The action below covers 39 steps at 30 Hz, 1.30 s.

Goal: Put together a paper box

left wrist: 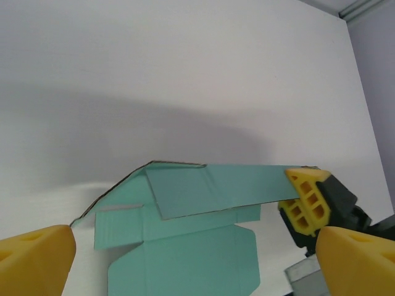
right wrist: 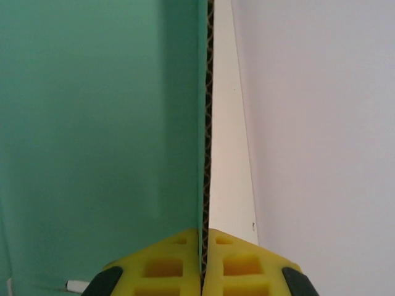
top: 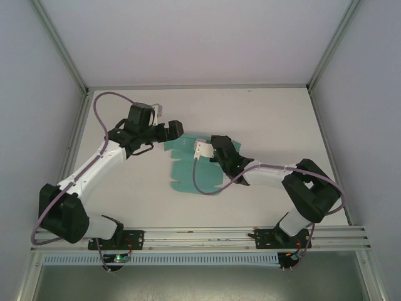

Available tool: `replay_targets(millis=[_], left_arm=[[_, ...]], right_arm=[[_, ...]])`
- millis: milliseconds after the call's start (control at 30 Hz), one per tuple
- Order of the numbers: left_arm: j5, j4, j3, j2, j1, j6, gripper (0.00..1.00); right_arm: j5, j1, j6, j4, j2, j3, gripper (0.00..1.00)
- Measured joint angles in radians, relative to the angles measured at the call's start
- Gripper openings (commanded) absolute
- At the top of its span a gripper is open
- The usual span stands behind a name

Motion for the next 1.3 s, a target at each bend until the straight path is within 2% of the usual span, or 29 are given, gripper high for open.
replay_targets(millis=[67, 133, 367, 500, 633, 800, 1033, 1133, 1300], left_arm=[[0.018, 0.004, 0.013, 0.027, -0.001, -0.003, 1.0], [0.037, 0.009, 0.025, 0.049, -0.001, -0.007, 0.96], [0.099, 0.024, 0.072, 0.139, -0.02, -0.025, 0.73], [0.122, 0.025, 0.076, 0.171, -0.032, -0.038, 0.71], [0.129, 0.036, 0.069, 0.179, -0.034, -0.062, 0.65], [0.159, 0.145, 0.01, 0.179, -0.035, -0.142, 0.51], [0.198, 0.357, -0.101, 0.18, -0.035, -0.307, 0.26], [0.2, 0.402, -0.115, 0.18, -0.035, -0.357, 0.2], [0.198, 0.426, -0.116, 0.18, -0.037, -0.399, 0.03]], right_arm=[[-0.008, 0.0, -0.009, 0.023, 0.0, 0.0, 0.0], [-0.022, 0.0, -0.012, 0.034, 0.0, 0.0, 0.0], [-0.055, 0.0, -0.011, 0.04, 0.0, 0.0, 0.0], [-0.072, -0.002, 0.004, 0.04, -0.002, 0.0, 0.0], [-0.088, -0.003, 0.024, 0.037, -0.015, -0.006, 0.0], [-0.097, -0.008, 0.045, 0.023, -0.029, -0.006, 0.0], [-0.108, -0.016, 0.091, 0.009, -0.039, -0.019, 0.0], [-0.107, -0.016, 0.105, 0.008, -0.045, -0.021, 0.0], [-0.101, -0.016, 0.109, 0.01, -0.057, -0.032, 0.0]])
